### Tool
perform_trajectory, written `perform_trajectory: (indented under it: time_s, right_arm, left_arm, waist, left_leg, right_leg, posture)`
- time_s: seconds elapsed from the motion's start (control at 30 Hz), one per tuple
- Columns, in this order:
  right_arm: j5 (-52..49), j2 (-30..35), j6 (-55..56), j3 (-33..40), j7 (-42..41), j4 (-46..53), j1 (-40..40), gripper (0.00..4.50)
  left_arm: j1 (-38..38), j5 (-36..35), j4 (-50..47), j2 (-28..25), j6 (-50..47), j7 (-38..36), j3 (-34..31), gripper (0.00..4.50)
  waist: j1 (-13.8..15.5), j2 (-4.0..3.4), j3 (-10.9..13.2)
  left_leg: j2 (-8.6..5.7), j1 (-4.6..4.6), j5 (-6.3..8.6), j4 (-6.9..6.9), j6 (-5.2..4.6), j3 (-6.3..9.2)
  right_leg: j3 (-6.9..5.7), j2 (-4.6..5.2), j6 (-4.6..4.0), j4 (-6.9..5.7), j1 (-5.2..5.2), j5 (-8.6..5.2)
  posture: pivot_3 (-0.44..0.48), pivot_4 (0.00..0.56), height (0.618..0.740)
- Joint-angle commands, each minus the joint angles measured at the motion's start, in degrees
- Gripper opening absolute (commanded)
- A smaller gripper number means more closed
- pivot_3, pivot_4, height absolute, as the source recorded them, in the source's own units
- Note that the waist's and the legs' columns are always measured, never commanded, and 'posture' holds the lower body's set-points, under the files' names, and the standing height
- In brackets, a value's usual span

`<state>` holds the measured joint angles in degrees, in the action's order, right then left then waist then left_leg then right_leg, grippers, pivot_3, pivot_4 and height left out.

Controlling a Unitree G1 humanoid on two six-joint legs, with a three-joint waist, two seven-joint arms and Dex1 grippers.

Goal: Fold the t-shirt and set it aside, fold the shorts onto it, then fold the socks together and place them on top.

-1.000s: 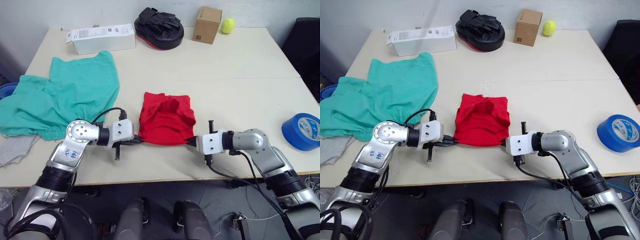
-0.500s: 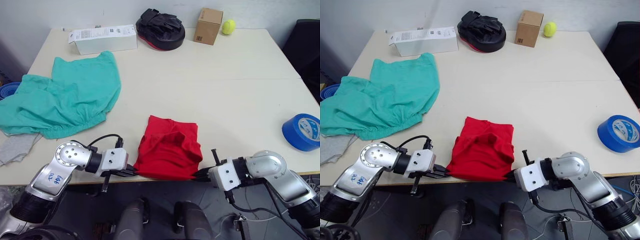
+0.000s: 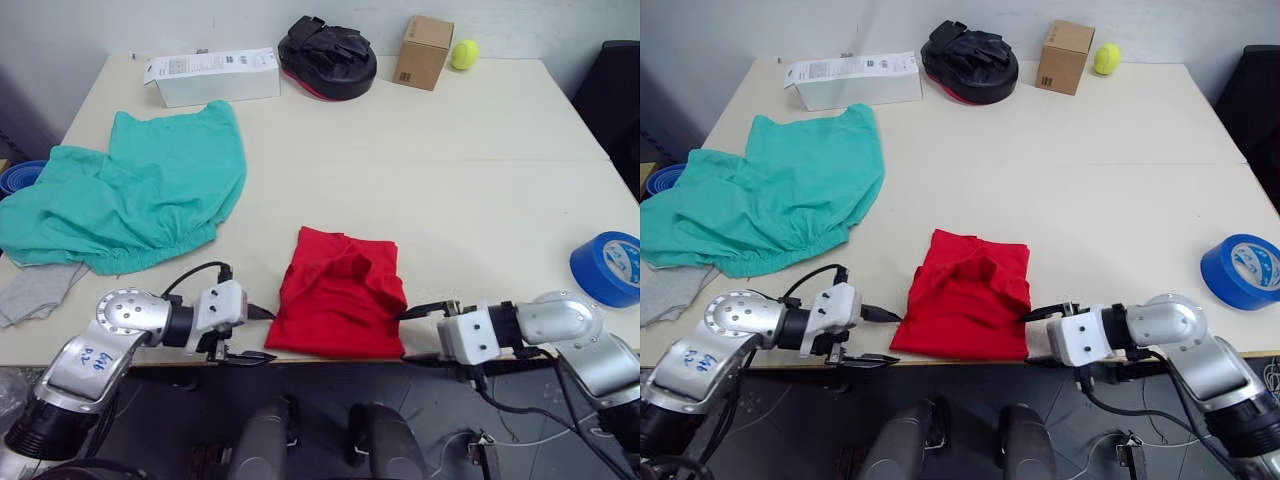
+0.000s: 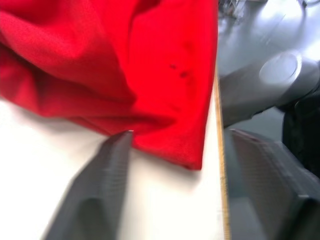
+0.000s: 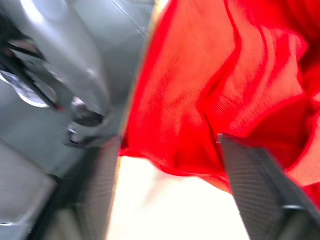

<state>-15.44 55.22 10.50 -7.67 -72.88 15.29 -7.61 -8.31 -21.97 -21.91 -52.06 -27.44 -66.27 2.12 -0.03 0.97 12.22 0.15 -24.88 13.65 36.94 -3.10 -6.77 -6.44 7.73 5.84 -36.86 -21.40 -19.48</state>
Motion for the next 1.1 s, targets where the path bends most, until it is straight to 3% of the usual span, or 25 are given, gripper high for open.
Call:
perform_trajectory:
  time_s: [0.03,0.27,0.47,0.57,0.7,0.87,0.93,1.1]
  right_arm:
    - [-5.97,1.27,-3.24,5.21,-0.51,3.58,-0.31,4.46]
    - [7.08,-4.74,7.79,3.24,7.14,-5.31,-5.99,4.46]
    - [15.16,-8.90,17.59,1.27,12.76,-12.00,-7.99,4.46]
    - [15.55,-9.70,19.88,0.72,13.58,-12.94,-8.11,3.84]
    - [10.04,-9.70,17.08,0.82,11.45,-10.57,-7.09,2.47]
    - [8.51,-9.08,16.20,0.84,9.65,-10.72,-7.62,0.57]
    - [8.76,-9.15,16.48,0.80,9.31,-11.28,-8.08,0.05]
    - [8.33,-9.36,16.13,0.73,8.34,-11.80,-9.09,0.05]
  left_arm:
    - [-3.04,-4.58,-0.32,-2.43,-3.68,-1.59,-4.65,4.50]
    - [-12.36,-14.47,2.25,0.02,-16.81,0.68,-6.37,4.50]
    - [-14.81,-14.38,2.70,0.51,-17.87,1.71,-5.24,4.50]
    - [-15.65,-14.03,3.30,0.77,-17.72,2.31,-5.18,4.50]
    - [-15.77,-11.62,4.21,0.35,-14.86,2.45,-4.11,4.50]
    - [-14.99,-0.56,7.59,0.40,-0.96,2.04,1.45,4.50]
    - [-16.01,2.03,9.60,1.92,3.55,2.60,2.61,4.50]
    - [-19.15,10.84,15.91,4.29,20.71,1.31,6.43,4.50]
  waist:
    - [-0.01,0.00,0.00]
    - [0.07,0.02,0.00]
    - [-0.16,0.01,0.00]
    - [-0.18,0.01,0.00]
    - [-0.16,0.01,0.00]
    - [-0.04,0.01,0.00]
    - [-0.05,0.01,0.00]
    - [-0.05,0.01,0.00]
  left_leg:
    - [0.00,0.01,0.00,0.00,0.00,0.00]
    - [-0.03,0.01,0.00,0.01,0.03,0.00]
    - [0.00,-0.03,-0.17,0.03,-0.17,-0.02]
    - [0.01,-0.02,-0.21,0.03,-0.18,-0.06]
    - [0.00,-0.01,-0.23,0.04,-0.18,-0.06]
    - [-0.02,0.00,-0.23,0.04,-0.19,-0.07]
    - [-0.02,-0.01,-0.23,0.03,-0.18,-0.08]
    - [-0.02,-0.03,-0.22,0.04,-0.18,-0.08]
  right_leg:
    - [0.00,0.00,0.00,0.00,0.02,0.00]
    - [0.03,-0.01,0.00,-0.01,0.00,-0.01]
    - [0.00,-0.15,0.02,-0.13,-0.07,0.00]
    - [0.05,-0.16,0.00,-0.12,-0.05,-0.01]
    - [0.09,-0.15,-0.01,-0.12,-0.04,-0.01]
    - [0.09,-0.13,-0.01,-0.08,-0.02,-0.01]
    - [0.09,-0.13,-0.01,-0.08,-0.04,-0.01]
    - [0.08,-0.10,-0.01,-0.09,-0.06,-0.01]
  posture:
    - [0.000,0.150,0.740]
    - [0.000,0.150,0.740]
    - [0.000,0.150,0.740]
    - [0.000,0.150,0.740]
    - [0.000,0.150,0.740]
    - [0.000,0.150,0.740]
    - [0.000,0.150,0.740]
    - [0.000,0.150,0.740]
